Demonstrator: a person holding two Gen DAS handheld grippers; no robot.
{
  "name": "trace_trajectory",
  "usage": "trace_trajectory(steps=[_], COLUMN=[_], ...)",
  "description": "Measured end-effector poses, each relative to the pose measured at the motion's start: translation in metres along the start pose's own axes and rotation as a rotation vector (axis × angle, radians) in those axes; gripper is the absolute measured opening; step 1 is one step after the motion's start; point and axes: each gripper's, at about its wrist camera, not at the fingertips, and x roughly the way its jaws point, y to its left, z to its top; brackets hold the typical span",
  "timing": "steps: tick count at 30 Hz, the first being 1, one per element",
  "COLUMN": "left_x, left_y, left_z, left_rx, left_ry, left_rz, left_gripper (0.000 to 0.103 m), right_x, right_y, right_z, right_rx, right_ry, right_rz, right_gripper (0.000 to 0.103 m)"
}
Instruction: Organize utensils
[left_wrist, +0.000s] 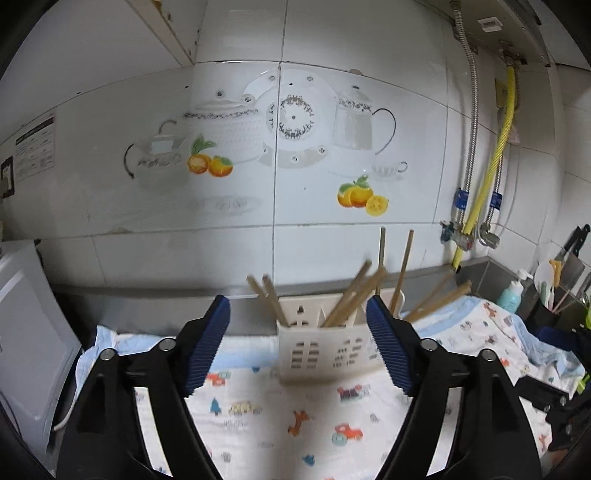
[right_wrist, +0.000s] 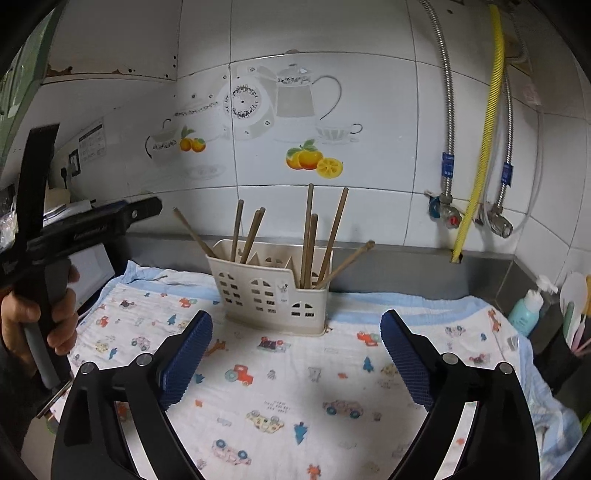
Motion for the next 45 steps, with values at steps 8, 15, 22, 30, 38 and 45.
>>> trace_trajectory(steps=[8,15,22,30,38,45], left_x=[-0.04,-0.076,-0.102,-0.129,-0.156,-0.166], left_y=[0.008,0.019,0.028,0.013,0.011,0.015], left_z=[-0.027,-0.057,-0.091,-0.115,-0.119,-0.124], left_rx=[0.01,-0.047,-0.095,-0.034,-0.021,-0.025], left_ry=[-0.006,0.011,0.077,0.09,0.052,0.051], left_rz=[0.051,0.079,0.057,0.062,0.075,0.098], left_gripper=[0.096,0.098,0.098,0.098,0.098,0.098], right_x=[-0.017,-0.032,-0.05,-0.075,-0.093,-0.105], right_y=[0.008,0.015,0.023,0.037,0.044,0.049], right_z=[-0.021,-0.038,-0.06,-0.076,-0.083,-0.086], right_rx=[0.016,0.026,0.034,0.019,0.028,0.037], right_ry=[0.004,-0.009,0.001,-0.021,-0.026,-0.046], right_rz=[-0.011,-0.038,-0.06,-0.101,-0.083,-0.08], right_gripper=[0.091,0.091,0.092,0.092,0.092,0.093])
